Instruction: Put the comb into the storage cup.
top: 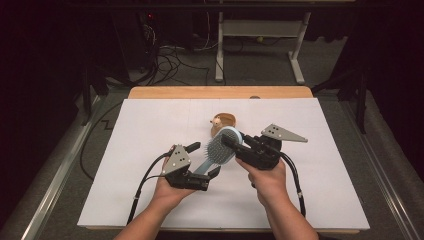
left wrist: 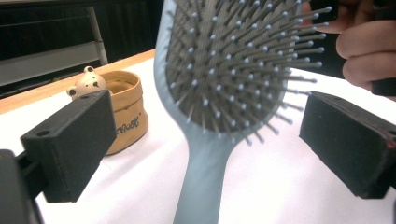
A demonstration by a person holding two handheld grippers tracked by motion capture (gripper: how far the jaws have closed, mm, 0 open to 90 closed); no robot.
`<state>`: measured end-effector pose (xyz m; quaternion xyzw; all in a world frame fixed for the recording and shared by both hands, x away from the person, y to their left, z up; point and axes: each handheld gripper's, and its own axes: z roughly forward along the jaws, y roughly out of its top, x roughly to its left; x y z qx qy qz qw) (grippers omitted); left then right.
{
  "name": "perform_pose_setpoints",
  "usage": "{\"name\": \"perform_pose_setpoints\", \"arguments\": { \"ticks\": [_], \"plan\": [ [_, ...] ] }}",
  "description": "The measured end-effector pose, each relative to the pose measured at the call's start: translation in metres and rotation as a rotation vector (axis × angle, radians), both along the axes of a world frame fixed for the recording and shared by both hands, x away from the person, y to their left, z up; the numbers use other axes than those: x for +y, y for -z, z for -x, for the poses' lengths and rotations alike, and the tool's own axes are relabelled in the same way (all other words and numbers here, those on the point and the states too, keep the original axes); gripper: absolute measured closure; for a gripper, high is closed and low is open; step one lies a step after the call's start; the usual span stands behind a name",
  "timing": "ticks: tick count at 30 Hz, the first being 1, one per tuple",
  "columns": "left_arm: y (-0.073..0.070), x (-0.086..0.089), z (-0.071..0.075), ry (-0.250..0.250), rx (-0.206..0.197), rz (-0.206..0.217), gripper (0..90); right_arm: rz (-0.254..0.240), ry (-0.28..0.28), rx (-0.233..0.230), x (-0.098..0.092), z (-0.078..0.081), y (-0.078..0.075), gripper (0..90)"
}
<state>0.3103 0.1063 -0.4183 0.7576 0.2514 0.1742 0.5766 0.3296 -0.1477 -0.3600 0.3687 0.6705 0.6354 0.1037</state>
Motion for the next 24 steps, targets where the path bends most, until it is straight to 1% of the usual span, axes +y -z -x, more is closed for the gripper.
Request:
{"name": "perform_pose_setpoints", "arguments": {
  "ticks": [3, 7, 12, 13, 17, 19, 20, 21, 24],
  "plan": [
    [0.0, 0.005, 0.0, -0.001, 0.002, 0.005, 2.0, -0.004, 0.008, -0.008, -0.005, 0.0, -0.002, 60.1],
    [0.0, 0.014, -0.001, -0.022, -0.008, 0.012, 1.5, -0.004, 0.013, -0.022, -0.01, 0.0, -0.004, 60.0],
    [-0.001, 0.022, -0.001, -0.026, -0.009, 0.017, 1.1, -0.001, 0.023, -0.029, -0.013, 0.0, -0.005, 59.9],
    [-0.001, 0.027, -0.002, -0.034, -0.017, 0.016, 0.9, 0.002, 0.027, -0.032, -0.014, -0.001, -0.006, 60.0],
    [0.0, 0.038, -0.002, -0.047, -0.029, 0.023, 0.0, 0.006, 0.034, -0.037, -0.017, -0.001, -0.006, 59.9],
    [0.003, 0.045, -0.002, -0.065, -0.037, 0.027, 0.0, 0.01, 0.038, -0.041, -0.018, -0.001, -0.006, 60.0],
    [0.004, 0.047, -0.002, -0.068, -0.033, 0.03, 0.0, 0.013, 0.043, -0.042, -0.019, -0.001, -0.006, 60.0],
    [0.005, 0.051, -0.002, -0.073, -0.021, 0.037, 0.0, 0.015, 0.049, -0.046, -0.02, -0.001, -0.006, 59.9],
    [0.008, 0.056, -0.003, -0.083, -0.014, 0.034, 0.0, 0.019, 0.053, -0.052, -0.021, 0.0, -0.007, 60.0]
  ]
}}
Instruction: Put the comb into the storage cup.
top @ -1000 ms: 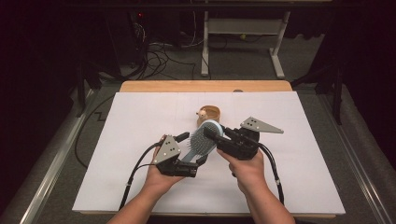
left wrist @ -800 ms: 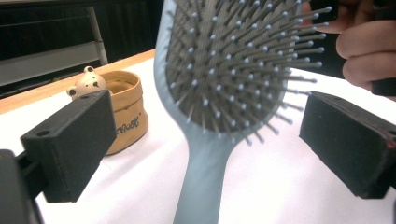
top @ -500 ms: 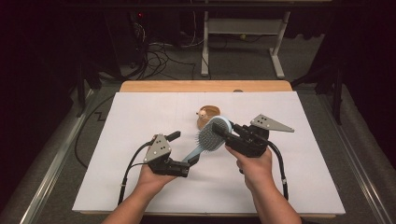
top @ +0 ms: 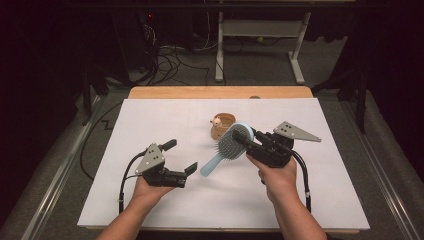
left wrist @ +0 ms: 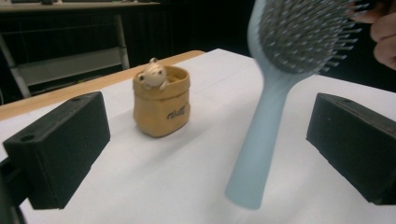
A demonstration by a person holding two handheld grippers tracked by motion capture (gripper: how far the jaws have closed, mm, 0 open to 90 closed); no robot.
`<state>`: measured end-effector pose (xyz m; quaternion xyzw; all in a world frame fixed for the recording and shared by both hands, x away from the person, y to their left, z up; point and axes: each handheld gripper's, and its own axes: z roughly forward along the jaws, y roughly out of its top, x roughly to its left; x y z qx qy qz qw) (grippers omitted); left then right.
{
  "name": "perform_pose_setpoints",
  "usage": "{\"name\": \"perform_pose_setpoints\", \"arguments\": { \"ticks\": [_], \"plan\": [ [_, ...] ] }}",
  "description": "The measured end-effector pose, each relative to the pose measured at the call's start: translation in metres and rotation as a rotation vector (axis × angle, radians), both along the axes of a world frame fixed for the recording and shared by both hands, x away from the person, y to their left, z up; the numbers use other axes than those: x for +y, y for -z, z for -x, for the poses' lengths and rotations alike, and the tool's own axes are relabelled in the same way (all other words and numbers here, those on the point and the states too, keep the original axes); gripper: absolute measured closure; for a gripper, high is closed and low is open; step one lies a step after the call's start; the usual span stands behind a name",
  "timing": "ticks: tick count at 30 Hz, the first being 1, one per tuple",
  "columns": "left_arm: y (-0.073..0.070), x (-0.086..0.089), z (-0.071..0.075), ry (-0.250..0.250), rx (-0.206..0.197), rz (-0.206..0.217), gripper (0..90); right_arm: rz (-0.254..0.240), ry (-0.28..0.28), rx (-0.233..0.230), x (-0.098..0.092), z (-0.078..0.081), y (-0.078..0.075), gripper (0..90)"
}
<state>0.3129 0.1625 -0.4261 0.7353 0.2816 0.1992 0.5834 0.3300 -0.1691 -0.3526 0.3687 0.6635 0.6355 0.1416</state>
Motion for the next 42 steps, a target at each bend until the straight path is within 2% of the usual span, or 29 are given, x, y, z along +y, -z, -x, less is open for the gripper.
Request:
{"name": "perform_pose_setpoints", "arguments": {
  "ticks": [5, 10, 15, 22, 27, 30, 42],
  "plan": [
    [0.008, 0.013, 0.0, -0.024, 0.007, 0.004, 0.0, 0.013, 0.014, -0.014, -0.003, 0.001, -0.001, 59.9],
    [0.013, 0.019, 0.001, -0.043, 0.003, -0.014, 0.0, 0.023, 0.022, -0.023, -0.006, 0.0, 0.0, 59.9],
    [0.015, 0.019, 0.001, -0.034, 0.01, -0.018, 0.0, 0.027, 0.031, -0.027, -0.01, 0.0, 0.002, 59.9],
    [0.016, 0.023, 0.003, -0.042, -0.005, -0.025, 0.0, 0.033, 0.045, -0.033, -0.016, 0.001, 0.004, 59.9],
    [0.018, 0.027, 0.002, -0.052, 0.0, -0.017, 0.0, 0.046, 0.063, -0.044, -0.024, 0.003, 0.003, 59.8],
    [0.018, 0.029, 0.001, -0.052, 0.016, 0.005, 0.0, 0.045, 0.07, -0.052, -0.028, 0.004, 0.003, 59.8],
    [0.021, 0.029, 0.0, -0.036, 0.011, 0.003, 0.0, 0.068, 0.116, -0.076, -0.046, 0.008, -0.002, 59.6]
  ]
}}
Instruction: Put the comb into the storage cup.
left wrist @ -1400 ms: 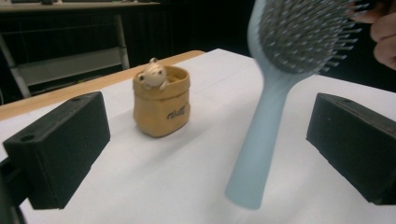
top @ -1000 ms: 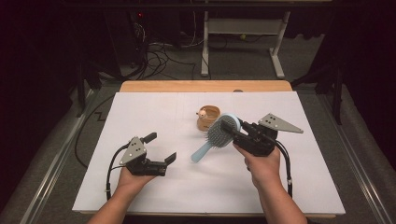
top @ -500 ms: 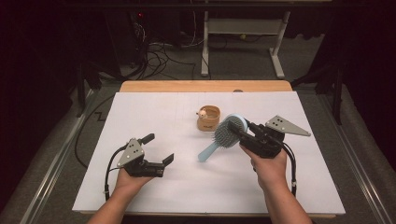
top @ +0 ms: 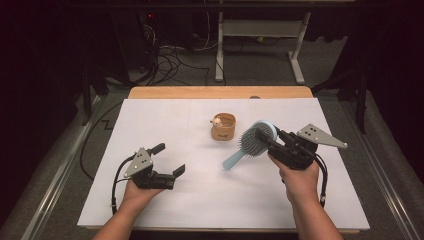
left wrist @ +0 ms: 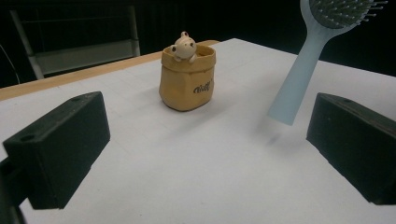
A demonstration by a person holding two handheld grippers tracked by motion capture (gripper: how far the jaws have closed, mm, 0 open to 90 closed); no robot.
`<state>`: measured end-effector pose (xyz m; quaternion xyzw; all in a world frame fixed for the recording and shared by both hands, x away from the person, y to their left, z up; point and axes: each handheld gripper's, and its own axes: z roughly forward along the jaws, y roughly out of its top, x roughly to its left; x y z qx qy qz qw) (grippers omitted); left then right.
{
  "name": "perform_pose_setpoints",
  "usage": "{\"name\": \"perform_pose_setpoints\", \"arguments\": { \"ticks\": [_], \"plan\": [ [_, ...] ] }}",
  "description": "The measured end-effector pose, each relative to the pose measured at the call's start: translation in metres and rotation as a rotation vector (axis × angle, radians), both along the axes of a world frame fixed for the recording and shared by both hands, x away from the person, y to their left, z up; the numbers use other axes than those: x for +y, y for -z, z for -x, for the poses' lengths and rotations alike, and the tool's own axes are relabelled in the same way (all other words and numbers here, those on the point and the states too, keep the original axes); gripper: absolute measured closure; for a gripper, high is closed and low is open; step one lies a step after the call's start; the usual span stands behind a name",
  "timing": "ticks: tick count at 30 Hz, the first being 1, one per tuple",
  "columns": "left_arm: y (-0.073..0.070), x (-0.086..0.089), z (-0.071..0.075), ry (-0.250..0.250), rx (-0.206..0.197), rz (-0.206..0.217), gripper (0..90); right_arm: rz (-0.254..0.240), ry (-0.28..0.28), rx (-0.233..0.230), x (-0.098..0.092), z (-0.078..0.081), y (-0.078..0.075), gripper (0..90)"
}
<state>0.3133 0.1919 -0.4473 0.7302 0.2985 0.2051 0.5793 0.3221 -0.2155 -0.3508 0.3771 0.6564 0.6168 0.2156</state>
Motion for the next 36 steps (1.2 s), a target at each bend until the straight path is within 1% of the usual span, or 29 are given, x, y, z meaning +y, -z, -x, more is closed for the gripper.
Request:
{"name": "perform_pose_setpoints", "arguments": {
  "ticks": [2, 4, 5, 6, 7, 12, 17, 23, 25, 30, 33, 36],
  "plan": [
    [0.0, 0.001, 0.0, -0.005, 0.0, 0.001, 0.0, 0.006, 0.006, -0.011, -0.002, 0.001, 0.0, 59.6],
    [0.001, 0.001, -0.001, -0.01, 0.013, -0.01, 0.0, 0.011, 0.013, -0.017, -0.004, 0.002, 0.0, 59.6],
    [0.001, 0.001, -0.001, -0.01, 0.013, -0.01, 0.0, 0.014, 0.014, -0.023, -0.005, 0.002, 0.0, 59.6],
    [0.002, 0.0, -0.002, -0.008, 0.024, -0.013, 0.0, 0.013, 0.017, -0.027, -0.006, 0.003, 0.0, 59.6],
    [0.003, 0.0, -0.002, -0.006, 0.017, -0.023, 0.0, 0.018, 0.019, -0.033, -0.006, 0.003, 0.0, 59.6],
    [0.002, 0.0, -0.001, -0.004, 0.0, -0.014, 0.0, 0.032, 0.035, -0.047, -0.01, 0.005, -0.003, 59.6],
    [0.002, 0.0, 0.0, -0.004, -0.003, -0.007, 0.0, 0.037, 0.05, -0.06, -0.014, 0.006, -0.006, 59.6],
    [0.003, 0.0, -0.001, -0.008, 0.007, -0.015, 0.0, 0.049, 0.067, -0.081, -0.015, 0.006, -0.008, 59.6],
    [0.002, 0.0, -0.001, -0.01, 0.009, -0.008, 0.0, 0.049, 0.077, -0.086, -0.016, 0.005, -0.008, 59.6],
    [0.002, 0.0, -0.001, -0.011, 0.01, -0.011, 0.0, 0.039, 0.086, -0.086, -0.016, 0.0, -0.008, 59.6],
    [0.002, 0.0, 0.0, -0.011, 0.003, -0.014, 0.0, 0.041, 0.09, -0.086, -0.015, -0.003, -0.009, 59.6],
    [0.001, 0.0, 0.0, -0.01, -0.008, -0.007, 0.0, 0.042, 0.095, -0.091, -0.014, -0.006, -0.01, 59.6]
  ]
}}
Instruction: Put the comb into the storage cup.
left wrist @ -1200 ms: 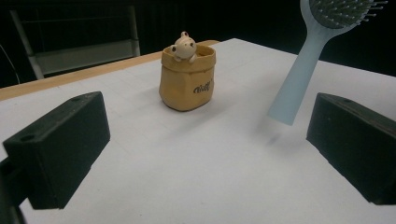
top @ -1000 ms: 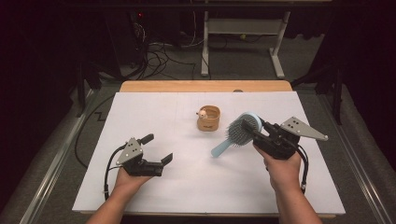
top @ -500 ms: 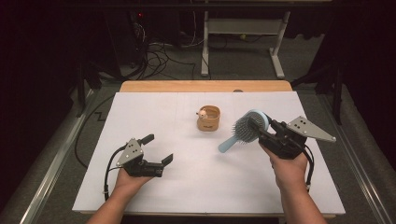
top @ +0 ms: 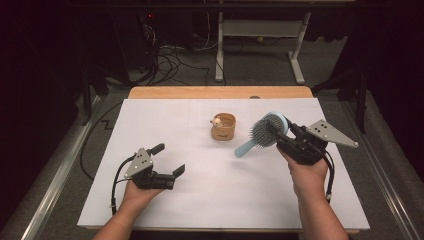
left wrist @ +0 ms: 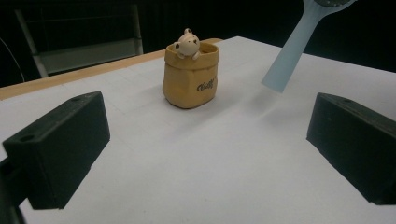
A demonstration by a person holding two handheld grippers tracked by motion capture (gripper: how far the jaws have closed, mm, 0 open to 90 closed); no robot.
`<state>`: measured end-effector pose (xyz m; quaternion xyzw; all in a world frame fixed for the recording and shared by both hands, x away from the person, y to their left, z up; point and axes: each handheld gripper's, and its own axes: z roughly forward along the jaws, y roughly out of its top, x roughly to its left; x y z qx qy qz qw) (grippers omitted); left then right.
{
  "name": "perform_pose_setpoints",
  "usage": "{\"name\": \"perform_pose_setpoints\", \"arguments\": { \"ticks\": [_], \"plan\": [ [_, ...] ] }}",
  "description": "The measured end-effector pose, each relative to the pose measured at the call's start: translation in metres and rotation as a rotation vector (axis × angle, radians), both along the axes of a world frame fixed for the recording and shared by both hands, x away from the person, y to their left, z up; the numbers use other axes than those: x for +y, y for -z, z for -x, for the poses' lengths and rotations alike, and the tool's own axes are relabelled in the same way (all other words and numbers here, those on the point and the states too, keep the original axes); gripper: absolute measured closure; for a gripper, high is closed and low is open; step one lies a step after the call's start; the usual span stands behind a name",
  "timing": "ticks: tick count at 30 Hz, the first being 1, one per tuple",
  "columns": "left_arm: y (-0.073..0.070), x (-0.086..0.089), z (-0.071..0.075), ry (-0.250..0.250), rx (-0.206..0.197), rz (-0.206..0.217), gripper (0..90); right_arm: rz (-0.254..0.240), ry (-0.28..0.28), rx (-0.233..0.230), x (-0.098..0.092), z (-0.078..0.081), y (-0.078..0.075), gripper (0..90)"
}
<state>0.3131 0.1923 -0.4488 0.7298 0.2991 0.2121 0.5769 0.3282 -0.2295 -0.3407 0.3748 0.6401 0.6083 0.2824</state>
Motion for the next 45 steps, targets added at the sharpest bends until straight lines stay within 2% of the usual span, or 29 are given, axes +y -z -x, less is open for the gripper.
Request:
{"name": "perform_pose_setpoints", "arguments": {
  "ticks": [19, 25, 45],
  "plan": [
    [0.0, 0.0, 0.001, 0.017, -0.011, 0.005, 0.0, -0.013, 0.005, -0.034, 0.01, -0.017, -0.018, 59.5],
    [0.0, -0.001, 0.002, 0.018, -0.008, 0.007, 0.0, -0.005, 0.014, -0.041, 0.012, -0.022, -0.023, 59.5],
    [-0.001, 0.002, 0.002, 0.023, -0.015, 0.023, 0.0, -0.025, 0.048, -0.072, 0.019, -0.04, -0.042, 59.5]
  ]
}}
